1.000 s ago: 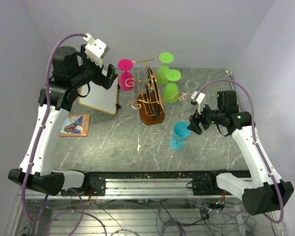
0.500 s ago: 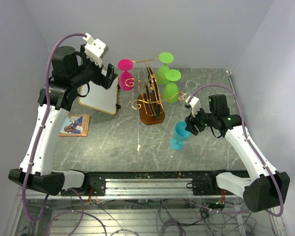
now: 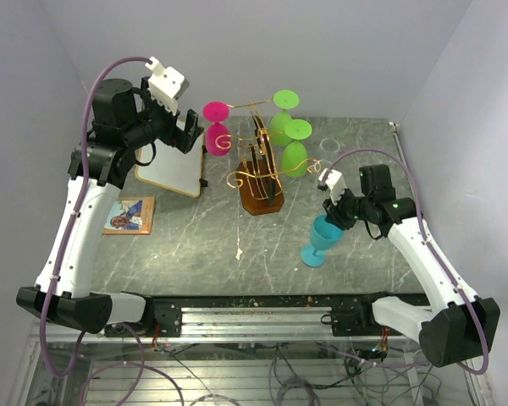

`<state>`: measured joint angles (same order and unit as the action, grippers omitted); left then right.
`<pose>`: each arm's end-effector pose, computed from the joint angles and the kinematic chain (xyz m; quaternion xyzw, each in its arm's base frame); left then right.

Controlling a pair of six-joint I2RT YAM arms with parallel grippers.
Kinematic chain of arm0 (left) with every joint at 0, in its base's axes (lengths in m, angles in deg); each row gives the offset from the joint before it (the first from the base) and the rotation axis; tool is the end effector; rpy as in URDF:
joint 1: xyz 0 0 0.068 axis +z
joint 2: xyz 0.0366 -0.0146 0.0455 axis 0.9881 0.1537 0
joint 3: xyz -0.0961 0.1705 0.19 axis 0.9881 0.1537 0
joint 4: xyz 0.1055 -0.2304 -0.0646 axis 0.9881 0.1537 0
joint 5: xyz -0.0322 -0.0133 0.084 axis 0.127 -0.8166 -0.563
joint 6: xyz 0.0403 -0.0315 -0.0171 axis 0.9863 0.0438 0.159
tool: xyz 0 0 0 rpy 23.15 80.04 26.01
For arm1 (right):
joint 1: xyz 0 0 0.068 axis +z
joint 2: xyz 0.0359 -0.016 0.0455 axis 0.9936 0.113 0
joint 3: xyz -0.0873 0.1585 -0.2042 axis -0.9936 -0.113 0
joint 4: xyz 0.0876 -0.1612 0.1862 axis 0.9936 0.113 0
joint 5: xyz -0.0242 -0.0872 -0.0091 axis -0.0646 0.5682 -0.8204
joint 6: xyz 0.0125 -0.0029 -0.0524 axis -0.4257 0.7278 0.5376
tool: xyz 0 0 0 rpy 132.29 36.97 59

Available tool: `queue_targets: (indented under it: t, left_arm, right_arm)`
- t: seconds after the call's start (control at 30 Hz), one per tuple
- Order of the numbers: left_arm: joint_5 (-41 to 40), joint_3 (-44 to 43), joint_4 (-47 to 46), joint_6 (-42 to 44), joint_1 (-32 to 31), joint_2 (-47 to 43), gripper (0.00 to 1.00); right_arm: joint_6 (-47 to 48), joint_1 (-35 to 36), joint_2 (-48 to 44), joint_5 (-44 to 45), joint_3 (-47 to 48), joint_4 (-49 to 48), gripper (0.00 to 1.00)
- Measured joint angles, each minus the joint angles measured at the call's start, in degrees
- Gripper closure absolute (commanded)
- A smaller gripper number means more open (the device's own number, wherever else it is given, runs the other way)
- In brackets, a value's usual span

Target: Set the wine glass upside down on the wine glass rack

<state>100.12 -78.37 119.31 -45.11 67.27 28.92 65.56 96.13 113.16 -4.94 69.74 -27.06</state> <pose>0.2524 -0.0756 0.4856 0.2971 0.7249 -0.1442 0.6046 0.2076 0.0617 0.2831 -0.4331 0.8162 0.1381 0.3566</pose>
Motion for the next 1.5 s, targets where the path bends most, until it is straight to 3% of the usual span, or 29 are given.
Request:
queue_targets:
  t: [0.2,0.47,0.97,1.13,1.5]
  left_arm:
    - [0.0,0.0,0.0,0.0,0.0,0.0,0.02]
    - [0.0,0.0,0.0,-0.2,0.0,0.0,0.02]
    - [0.7,0.0,-0.9,-2.8,0.3,0.0,0.04]
    - [2.9,0.0,-0.9,-4.5,0.4,0.0,0.02]
    - [10.4,2.9,-7.0,-17.7,1.1,0.1,0.14]
  right_arm:
    - [2.2,0.0,0.0,-0.2,0.3,2.2,1.0]
    - [6.2,0.0,0.9,-3.4,5.6,5.8,1.0]
    - [10.5,0.0,12.4,-29.5,28.4,13.9,1.0]
    - [5.9,0.0,12.0,-32.8,33.6,10.0,1.0]
    - [-13.8,0.1,16.4,-29.4,48.4,-4.7,1.0]
